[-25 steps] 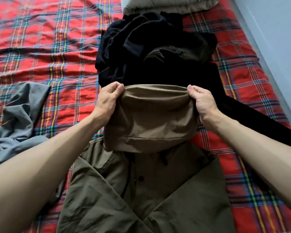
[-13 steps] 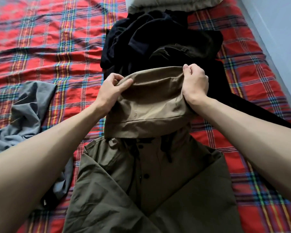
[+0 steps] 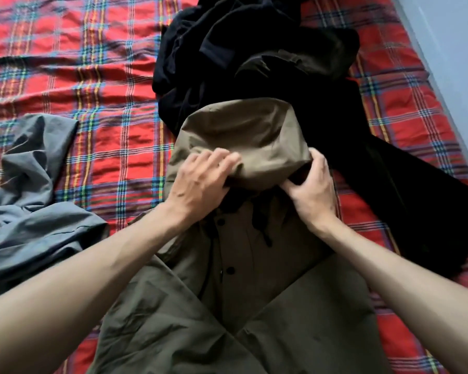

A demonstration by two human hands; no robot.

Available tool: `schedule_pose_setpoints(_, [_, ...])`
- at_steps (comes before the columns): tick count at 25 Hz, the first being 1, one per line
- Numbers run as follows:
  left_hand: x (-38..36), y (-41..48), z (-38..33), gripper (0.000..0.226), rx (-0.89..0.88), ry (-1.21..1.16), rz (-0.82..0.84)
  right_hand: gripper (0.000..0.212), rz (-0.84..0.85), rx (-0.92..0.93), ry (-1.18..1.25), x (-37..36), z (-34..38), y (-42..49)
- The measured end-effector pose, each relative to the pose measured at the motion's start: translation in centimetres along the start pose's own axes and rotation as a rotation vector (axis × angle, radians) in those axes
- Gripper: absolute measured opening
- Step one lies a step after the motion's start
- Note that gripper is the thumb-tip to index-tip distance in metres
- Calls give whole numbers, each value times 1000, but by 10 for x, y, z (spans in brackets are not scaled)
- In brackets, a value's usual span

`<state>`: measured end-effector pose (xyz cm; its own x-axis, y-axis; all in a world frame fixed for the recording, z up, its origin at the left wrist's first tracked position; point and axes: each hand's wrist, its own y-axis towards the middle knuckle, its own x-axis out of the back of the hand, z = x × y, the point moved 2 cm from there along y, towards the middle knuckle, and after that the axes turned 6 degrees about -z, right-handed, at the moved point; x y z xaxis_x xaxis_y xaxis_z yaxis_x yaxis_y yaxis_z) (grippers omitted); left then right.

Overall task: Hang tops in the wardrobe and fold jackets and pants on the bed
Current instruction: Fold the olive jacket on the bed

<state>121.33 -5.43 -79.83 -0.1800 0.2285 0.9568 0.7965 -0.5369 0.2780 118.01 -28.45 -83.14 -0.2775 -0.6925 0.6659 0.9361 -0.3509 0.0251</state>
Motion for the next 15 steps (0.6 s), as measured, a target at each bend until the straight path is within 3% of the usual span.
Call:
schedule_pose_setpoints(2, [17, 22, 1, 38, 244, -121, -123, 78, -113, 25, -12, 1, 17, 13])
schedule_pose_setpoints(5, [31, 47, 16, 36, 593, -364, -109, 79, -240, 208, -240, 14, 45, 24])
schedule_pose_setpoints(7, [38, 54, 20, 38, 588, -400, -64, 77, -279, 475, -430, 14, 69, 31])
schedule_pose_setpoints(9, [46, 55, 17, 39, 501, -341, -78, 67, -320, 615, -479, 4, 94, 37])
schedule_pose_setpoints(13, [47, 49, 12, 40, 358, -183, -97, 23, -316, 514, -563, 0, 120, 45])
schedule_pose_setpoints(15, [48, 46, 15, 42, 313, -148, -99, 31, -227, 433, -658, 10, 112, 42])
